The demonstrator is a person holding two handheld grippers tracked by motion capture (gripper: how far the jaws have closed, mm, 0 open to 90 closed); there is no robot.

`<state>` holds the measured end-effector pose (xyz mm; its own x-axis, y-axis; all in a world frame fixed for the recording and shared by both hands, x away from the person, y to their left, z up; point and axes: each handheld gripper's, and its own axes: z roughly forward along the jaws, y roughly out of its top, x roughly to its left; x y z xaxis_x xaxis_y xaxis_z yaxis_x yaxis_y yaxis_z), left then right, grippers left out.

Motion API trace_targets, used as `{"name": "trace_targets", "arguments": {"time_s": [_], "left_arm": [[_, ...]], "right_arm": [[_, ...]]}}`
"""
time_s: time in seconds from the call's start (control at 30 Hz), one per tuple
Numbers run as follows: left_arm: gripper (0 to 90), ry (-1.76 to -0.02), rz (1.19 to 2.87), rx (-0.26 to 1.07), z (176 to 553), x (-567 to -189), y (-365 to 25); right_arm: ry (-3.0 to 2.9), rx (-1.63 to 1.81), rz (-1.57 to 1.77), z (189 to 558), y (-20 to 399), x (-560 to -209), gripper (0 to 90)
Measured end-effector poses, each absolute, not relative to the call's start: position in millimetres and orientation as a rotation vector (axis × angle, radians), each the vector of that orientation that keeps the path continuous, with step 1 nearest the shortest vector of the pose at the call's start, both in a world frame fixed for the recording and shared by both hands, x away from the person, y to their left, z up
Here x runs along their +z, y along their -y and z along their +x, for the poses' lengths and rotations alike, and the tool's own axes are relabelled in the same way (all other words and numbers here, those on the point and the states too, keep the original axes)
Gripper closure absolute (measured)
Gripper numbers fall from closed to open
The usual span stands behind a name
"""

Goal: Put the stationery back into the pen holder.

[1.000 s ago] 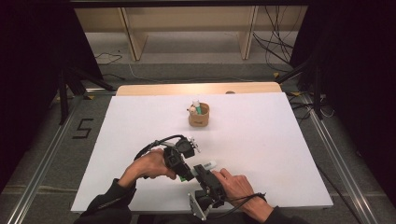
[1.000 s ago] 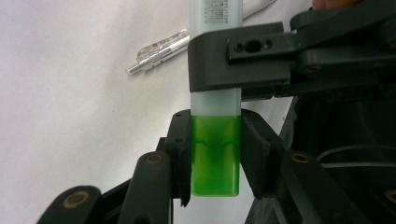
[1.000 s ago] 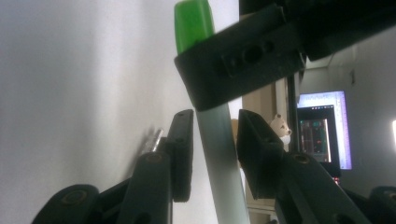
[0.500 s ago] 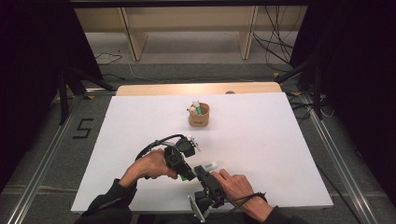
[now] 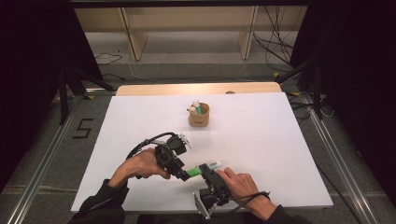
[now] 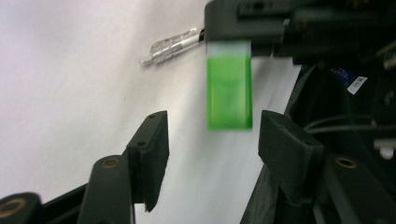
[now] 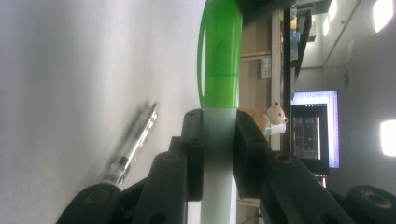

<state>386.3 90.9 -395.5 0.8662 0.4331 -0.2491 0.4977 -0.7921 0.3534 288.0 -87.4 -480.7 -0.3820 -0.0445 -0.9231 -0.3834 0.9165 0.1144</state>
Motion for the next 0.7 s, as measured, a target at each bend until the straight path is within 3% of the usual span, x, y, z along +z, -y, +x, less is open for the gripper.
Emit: {"name": "trace_targets", "arguments": {"time_s": [0.37, 0.7], "left_arm": [[30.2, -0.766, 2.503, -0.176, 384, -404, -122], [22.7, -0.848, 2.281, 0.021, 377, -413, -141]], "right_arm": [[-1.983, 0.469, -0.174, 304, 104, -470, 77.1], [-2.063, 0.708, 0.096, 320, 119, -451, 77.2]]}}
